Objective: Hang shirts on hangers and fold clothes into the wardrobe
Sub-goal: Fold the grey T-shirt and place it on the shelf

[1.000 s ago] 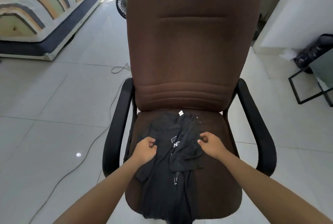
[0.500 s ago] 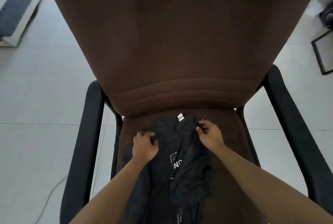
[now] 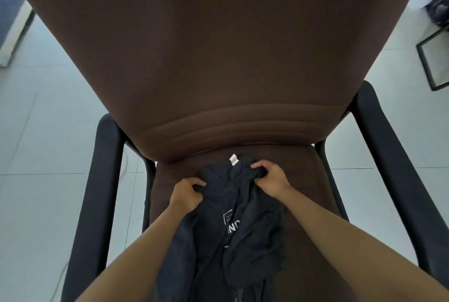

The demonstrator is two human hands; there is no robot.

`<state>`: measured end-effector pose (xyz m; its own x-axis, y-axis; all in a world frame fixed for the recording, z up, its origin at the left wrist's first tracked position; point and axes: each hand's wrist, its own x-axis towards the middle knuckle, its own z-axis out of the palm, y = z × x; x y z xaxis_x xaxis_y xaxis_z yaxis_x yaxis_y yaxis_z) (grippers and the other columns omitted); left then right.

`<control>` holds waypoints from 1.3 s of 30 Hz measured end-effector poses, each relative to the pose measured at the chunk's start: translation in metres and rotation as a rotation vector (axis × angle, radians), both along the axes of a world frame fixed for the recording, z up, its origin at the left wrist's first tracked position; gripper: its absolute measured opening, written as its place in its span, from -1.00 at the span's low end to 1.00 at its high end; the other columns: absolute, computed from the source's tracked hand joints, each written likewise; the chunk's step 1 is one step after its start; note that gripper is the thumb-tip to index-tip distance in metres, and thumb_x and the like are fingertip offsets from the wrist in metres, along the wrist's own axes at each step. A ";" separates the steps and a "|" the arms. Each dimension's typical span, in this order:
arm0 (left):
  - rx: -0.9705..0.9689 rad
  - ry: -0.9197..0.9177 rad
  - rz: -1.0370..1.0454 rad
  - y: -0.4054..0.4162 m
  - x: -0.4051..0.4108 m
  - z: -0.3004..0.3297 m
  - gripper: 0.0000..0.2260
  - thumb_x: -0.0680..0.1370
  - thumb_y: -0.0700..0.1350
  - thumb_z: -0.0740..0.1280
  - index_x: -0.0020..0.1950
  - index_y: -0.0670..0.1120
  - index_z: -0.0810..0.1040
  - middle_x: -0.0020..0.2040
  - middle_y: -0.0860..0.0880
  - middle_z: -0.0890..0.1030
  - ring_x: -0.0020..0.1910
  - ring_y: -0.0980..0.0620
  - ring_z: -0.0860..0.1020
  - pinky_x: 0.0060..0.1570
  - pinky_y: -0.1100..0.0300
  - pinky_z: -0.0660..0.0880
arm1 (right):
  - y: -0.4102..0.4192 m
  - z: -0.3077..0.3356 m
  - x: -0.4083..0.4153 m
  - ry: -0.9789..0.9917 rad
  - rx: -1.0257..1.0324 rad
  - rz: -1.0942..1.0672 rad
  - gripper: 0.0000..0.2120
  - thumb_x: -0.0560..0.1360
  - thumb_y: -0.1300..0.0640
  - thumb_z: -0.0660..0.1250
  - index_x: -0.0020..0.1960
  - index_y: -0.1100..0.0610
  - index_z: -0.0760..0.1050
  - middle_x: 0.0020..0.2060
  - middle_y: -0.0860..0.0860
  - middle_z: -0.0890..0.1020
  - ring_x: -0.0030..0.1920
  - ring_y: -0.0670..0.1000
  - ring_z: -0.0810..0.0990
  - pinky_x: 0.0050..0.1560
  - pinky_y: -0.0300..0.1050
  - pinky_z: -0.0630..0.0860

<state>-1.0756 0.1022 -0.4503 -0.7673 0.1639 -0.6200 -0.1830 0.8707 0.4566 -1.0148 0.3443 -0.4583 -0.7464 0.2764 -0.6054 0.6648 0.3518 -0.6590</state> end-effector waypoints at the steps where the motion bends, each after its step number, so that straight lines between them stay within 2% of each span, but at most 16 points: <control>1: 0.017 -0.016 0.020 0.002 0.002 0.006 -0.65 0.34 -0.33 0.27 0.00 -0.01 0.65 0.05 -0.06 0.64 0.04 -0.03 0.57 0.04 0.27 0.45 | 0.001 0.002 0.002 0.008 -0.027 -0.003 -0.60 0.32 0.38 0.32 -0.14 -0.14 0.51 0.11 0.12 0.57 0.17 0.09 0.54 0.17 -0.14 0.47; 3: 0.049 -0.018 0.060 0.003 0.007 0.017 -0.66 0.31 -0.26 0.27 -0.08 0.11 0.64 0.02 0.02 0.64 0.01 0.02 0.56 0.09 0.23 0.45 | 0.001 0.012 0.007 0.024 -0.055 -0.019 -0.62 0.26 0.34 0.38 -0.19 -0.15 0.54 0.08 0.09 0.58 0.13 0.06 0.54 0.17 -0.08 0.50; 5: 0.079 0.019 0.080 0.000 0.014 0.031 -0.70 0.29 -0.19 0.28 -0.20 0.22 0.61 -0.04 0.10 0.63 -0.01 0.07 0.55 0.11 0.17 0.45 | -0.001 0.023 0.015 0.057 -0.028 -0.052 -0.73 0.22 0.23 0.51 -0.22 -0.10 0.56 -0.04 0.00 0.61 0.04 -0.01 0.56 0.05 -0.13 0.53; 8: 0.170 0.098 0.087 -0.008 0.026 0.051 -0.78 0.41 -0.25 0.36 -0.12 0.04 0.69 -0.06 0.03 0.63 -0.06 0.12 0.53 -0.01 0.36 0.37 | -0.005 0.047 0.027 0.125 -0.039 -0.080 -0.73 0.27 0.29 0.54 -0.24 0.00 0.53 -0.17 -0.03 0.60 -0.10 -0.04 0.57 -0.16 -0.27 0.46; 10: 0.206 0.138 0.073 -0.016 0.033 0.065 -0.80 0.43 -0.28 0.37 -0.03 -0.07 0.70 -0.05 0.00 0.64 -0.08 0.14 0.53 -0.03 0.39 0.36 | -0.009 0.065 0.036 0.152 -0.080 -0.042 -0.69 0.26 0.41 0.49 -0.22 0.03 0.54 -0.11 0.04 0.60 -0.03 0.03 0.57 -0.17 -0.25 0.48; 13: 0.273 0.163 0.097 -0.027 0.046 0.096 -0.75 0.43 -0.33 0.34 0.01 -0.08 0.69 -0.09 0.03 0.63 -0.16 0.19 0.54 -0.14 0.48 0.41 | -0.018 0.100 0.055 0.175 -0.092 0.078 -0.56 0.20 0.45 0.41 -0.17 -0.07 0.56 0.08 0.14 0.55 0.12 0.08 0.50 -0.15 -0.18 0.48; 14: 0.305 0.170 0.114 -0.031 0.052 0.108 -0.74 0.42 -0.34 0.34 0.00 -0.08 0.69 -0.11 0.02 0.63 -0.16 0.17 0.56 -0.13 0.46 0.43 | -0.022 0.112 0.062 0.187 -0.090 0.111 -0.54 0.20 0.46 0.39 -0.16 -0.09 0.56 0.10 0.15 0.55 0.12 0.09 0.51 -0.13 -0.15 0.50; 16: 0.383 0.185 0.150 -0.041 0.067 0.132 -0.73 0.41 -0.37 0.34 -0.09 -0.02 0.68 -0.15 -0.02 0.64 -0.13 0.03 0.58 -0.04 0.27 0.48 | -0.030 0.140 0.079 0.213 -0.096 0.153 -0.52 0.22 0.49 0.35 -0.15 -0.09 0.57 0.07 0.11 0.58 0.04 0.10 0.58 -0.06 -0.05 0.55; 18: 0.442 0.194 0.187 -0.052 0.084 0.159 -0.68 0.41 -0.38 0.35 -0.19 0.06 0.66 -0.17 -0.04 0.65 -0.10 -0.02 0.59 0.01 0.14 0.51 | -0.038 0.171 0.098 0.236 -0.082 0.165 -0.53 0.24 0.50 0.35 -0.10 -0.04 0.61 0.02 0.05 0.61 -0.02 0.03 0.59 -0.03 -0.13 0.55; 21: 0.490 0.225 0.174 -0.068 0.111 0.199 -0.67 0.41 -0.41 0.33 -0.24 0.04 0.66 -0.18 -0.04 0.65 -0.12 -0.01 0.60 -0.04 0.23 0.53 | -0.048 0.220 0.128 0.273 -0.062 0.167 -0.62 0.26 0.44 0.47 -0.04 0.08 0.62 -0.09 0.01 0.62 -0.12 -0.05 0.57 -0.15 -0.31 0.51; 24: 0.556 0.272 0.167 -0.078 0.134 0.246 -0.67 0.38 -0.46 0.29 -0.28 -0.05 0.67 -0.25 -0.08 0.65 -0.23 0.06 0.54 -0.25 0.39 0.45 | -0.053 0.262 0.152 0.345 -0.013 0.172 -0.68 0.27 0.43 0.50 -0.07 0.13 0.62 -0.17 -0.03 0.60 -0.16 -0.07 0.56 -0.25 -0.41 0.45; 28: 0.659 0.304 0.147 -0.094 0.160 0.313 -0.69 0.37 -0.45 0.30 -0.32 -0.09 0.69 -0.32 0.04 0.68 -0.21 0.14 0.59 -0.15 0.36 0.49 | -0.061 0.321 0.187 0.444 0.122 0.245 -0.76 0.31 0.40 0.47 -0.15 0.10 0.60 -0.14 -0.04 0.60 -0.12 -0.06 0.56 -0.16 -0.34 0.47; 30: 0.682 0.333 0.068 -0.099 0.167 0.342 -0.68 0.35 -0.46 0.30 -0.35 -0.08 0.70 -0.34 0.01 0.67 -0.20 0.09 0.59 -0.11 0.31 0.49 | -0.063 0.346 0.201 0.433 0.219 0.346 -0.79 0.32 0.34 0.48 -0.19 0.06 0.57 -0.16 -0.06 0.56 -0.13 -0.04 0.55 -0.13 -0.26 0.49; 33: 0.694 0.345 -0.042 -0.105 0.181 0.379 -0.66 0.33 -0.48 0.28 -0.37 -0.08 0.69 -0.46 0.09 0.60 -0.30 0.14 0.52 -0.24 0.38 0.40 | -0.064 0.374 0.218 0.382 0.346 0.485 -0.76 0.32 0.27 0.50 -0.22 -0.01 0.51 -0.20 -0.08 0.49 -0.21 -0.10 0.48 -0.21 -0.25 0.43; 36: 0.709 0.363 -0.099 -0.108 0.193 0.403 -0.65 0.31 -0.46 0.29 -0.36 -0.05 0.70 -0.45 0.06 0.58 -0.27 0.07 0.49 -0.21 0.28 0.39 | -0.063 0.395 0.234 0.367 0.437 0.547 -0.76 0.30 0.21 0.53 -0.25 -0.03 0.49 -0.28 -0.11 0.46 -0.28 -0.11 0.44 -0.28 -0.24 0.38; 39: 0.731 0.372 -0.110 -0.104 0.208 0.422 -0.76 0.21 -0.34 0.32 -0.35 -0.06 0.71 -0.42 0.00 0.59 -0.26 0.03 0.50 -0.19 0.23 0.40 | -0.059 0.406 0.247 0.416 0.500 0.542 -0.75 0.25 0.18 0.54 -0.30 -0.03 0.47 -0.39 -0.13 0.44 -0.38 -0.11 0.41 -0.32 -0.21 0.37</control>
